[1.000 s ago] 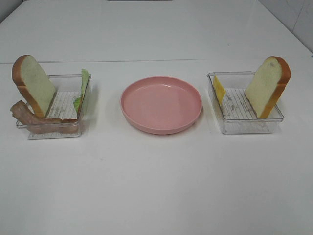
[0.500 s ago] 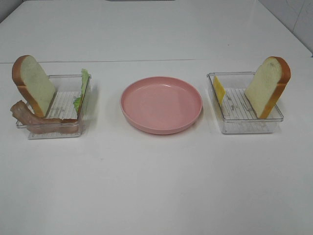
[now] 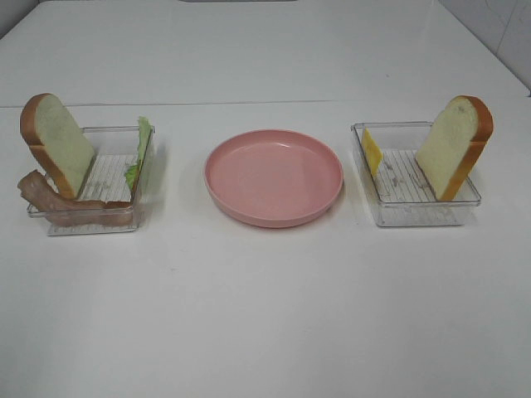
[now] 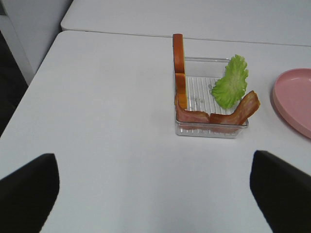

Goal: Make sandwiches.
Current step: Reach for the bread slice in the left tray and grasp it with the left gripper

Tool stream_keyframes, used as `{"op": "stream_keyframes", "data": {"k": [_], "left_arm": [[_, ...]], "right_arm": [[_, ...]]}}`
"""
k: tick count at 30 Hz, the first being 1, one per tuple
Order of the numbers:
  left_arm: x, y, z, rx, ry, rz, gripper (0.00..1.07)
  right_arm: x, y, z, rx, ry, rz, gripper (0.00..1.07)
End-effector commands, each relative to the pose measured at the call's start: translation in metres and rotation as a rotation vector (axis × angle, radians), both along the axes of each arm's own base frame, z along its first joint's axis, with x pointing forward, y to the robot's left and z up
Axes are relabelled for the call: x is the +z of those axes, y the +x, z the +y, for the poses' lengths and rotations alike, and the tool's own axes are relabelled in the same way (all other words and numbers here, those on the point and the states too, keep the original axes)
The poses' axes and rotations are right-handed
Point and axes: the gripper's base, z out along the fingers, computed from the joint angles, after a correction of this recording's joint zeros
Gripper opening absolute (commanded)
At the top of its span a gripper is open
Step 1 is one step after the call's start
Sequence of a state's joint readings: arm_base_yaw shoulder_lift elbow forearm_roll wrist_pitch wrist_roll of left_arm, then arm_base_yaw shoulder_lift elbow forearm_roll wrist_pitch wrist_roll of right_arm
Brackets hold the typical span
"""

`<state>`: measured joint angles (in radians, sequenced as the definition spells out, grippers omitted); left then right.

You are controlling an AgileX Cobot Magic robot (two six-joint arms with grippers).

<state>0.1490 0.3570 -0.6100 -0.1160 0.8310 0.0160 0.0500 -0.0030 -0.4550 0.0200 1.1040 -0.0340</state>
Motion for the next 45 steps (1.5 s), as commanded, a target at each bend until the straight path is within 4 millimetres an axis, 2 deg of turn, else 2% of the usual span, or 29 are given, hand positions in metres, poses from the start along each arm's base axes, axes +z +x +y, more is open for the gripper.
{"op": "stream_keyframes", "data": {"k": [1,2,4,5,6,7,10,11,12,13,15,16,17,18,19,20,21,23,25,26,27,29,30,31,34,35,36,40,45], "left_arm": [[0.010,0.028,0.002,-0.003,-0.060,0.037,1.00],[0.010,0.028,0.002,-0.003,-0.060,0.037,1.00],[0.019,0.062,0.005,-0.004,-0.087,0.116,1.00],[0.019,0.062,0.005,-0.004,-0.087,0.116,1.00],[0.021,0.072,0.007,-0.003,-0.091,0.137,1.00],[0.024,0.090,0.010,-0.009,-0.084,0.178,1.00],[0.025,0.100,0.011,-0.012,-0.081,0.194,1.00],[0.029,0.117,0.014,-0.018,-0.075,0.218,1.00],[0.029,0.135,0.016,-0.018,-0.079,0.248,1.00],[0.029,0.135,0.016,-0.018,-0.079,0.248,1.00],[0.027,0.162,0.020,-0.017,-0.087,0.293,1.00],[0.027,0.162,0.020,-0.017,-0.087,0.293,1.00],[0.026,0.172,0.021,-0.017,-0.090,0.308,1.00],[0.020,0.189,0.024,-0.016,-0.095,0.341,1.00],[0.020,0.189,0.024,-0.016,-0.095,0.341,1.00],[0.017,0.206,0.026,-0.016,-0.099,0.364,1.00],[0.017,0.206,0.026,-0.016,-0.099,0.364,1.00],[0.008,0.230,0.029,-0.025,-0.112,0.399,1.00],[0.004,0.238,0.029,-0.032,-0.114,0.415,1.00],[-0.004,0.254,0.031,-0.045,-0.121,0.442,1.00],[-0.004,0.254,0.031,-0.045,-0.121,0.442,1.00],[-0.012,0.274,0.033,-0.050,-0.131,0.485,1.00],[-0.012,0.274,0.033,-0.050,-0.131,0.485,1.00],[-0.019,0.289,0.034,-0.055,-0.143,0.520,1.00],[-0.025,0.295,0.035,-0.058,-0.152,0.542,1.00],[-0.030,0.309,0.035,-0.065,-0.166,0.560,1.00],[-0.037,0.322,0.034,-0.077,-0.179,0.582,1.00],[-0.047,0.339,0.029,-0.095,-0.175,0.599,1.00],[-0.071,0.372,0.007,-0.152,-0.155,0.627,1.00]], "right_arm": [[-0.001,-0.004,0.000,0.005,0.000,-0.036,0.80],[-0.001,-0.004,0.000,0.005,0.000,-0.036,0.80],[-0.001,-0.004,0.000,0.005,0.000,-0.036,0.80],[-0.001,-0.004,0.000,0.005,0.000,-0.036,0.80],[-0.001,-0.004,0.000,0.005,0.000,-0.036,0.80],[-0.001,-0.004,0.000,0.005,0.000,-0.036,0.80],[-0.001,-0.004,0.000,0.005,0.000,-0.036,0.80],[-0.001,-0.004,0.000,0.005,0.000,-0.036,0.80],[-0.001,-0.004,0.000,0.005,0.000,-0.036,0.80],[-0.001,-0.004,0.000,0.005,0.000,-0.036,0.80],[-0.001,-0.004,0.000,0.005,0.000,-0.036,0.80],[-0.001,-0.004,0.000,0.005,0.000,-0.036,0.80],[-0.001,-0.004,0.000,0.005,0.000,-0.036,0.80],[-0.001,-0.004,0.000,0.005,0.000,-0.036,0.80],[-0.001,-0.004,0.000,0.005,0.000,-0.036,0.80],[-0.001,-0.004,0.000,0.005,0.000,-0.036,0.80],[-0.001,-0.004,0.000,0.005,0.000,-0.036,0.80],[-0.001,-0.004,0.000,0.005,0.000,-0.036,0.80],[-0.001,-0.004,0.000,0.005,0.000,-0.036,0.80],[-0.001,-0.004,0.000,0.005,0.000,-0.036,0.80],[-0.001,-0.004,0.000,0.005,0.000,-0.036,0.80],[-0.001,-0.004,0.000,0.005,0.000,-0.036,0.80],[-0.001,-0.004,0.000,0.005,0.000,-0.036,0.80],[-0.001,-0.004,0.000,0.005,0.000,-0.036,0.80],[-0.001,-0.004,0.000,0.005,0.000,-0.036,0.80],[-0.001,-0.004,0.000,0.005,0.000,-0.036,0.80],[-0.001,-0.004,0.000,0.005,0.000,-0.036,0.80],[-0.001,-0.004,0.000,0.005,0.000,-0.036,0.80],[-0.001,-0.004,0.000,0.005,0.000,-0.036,0.80]]}}
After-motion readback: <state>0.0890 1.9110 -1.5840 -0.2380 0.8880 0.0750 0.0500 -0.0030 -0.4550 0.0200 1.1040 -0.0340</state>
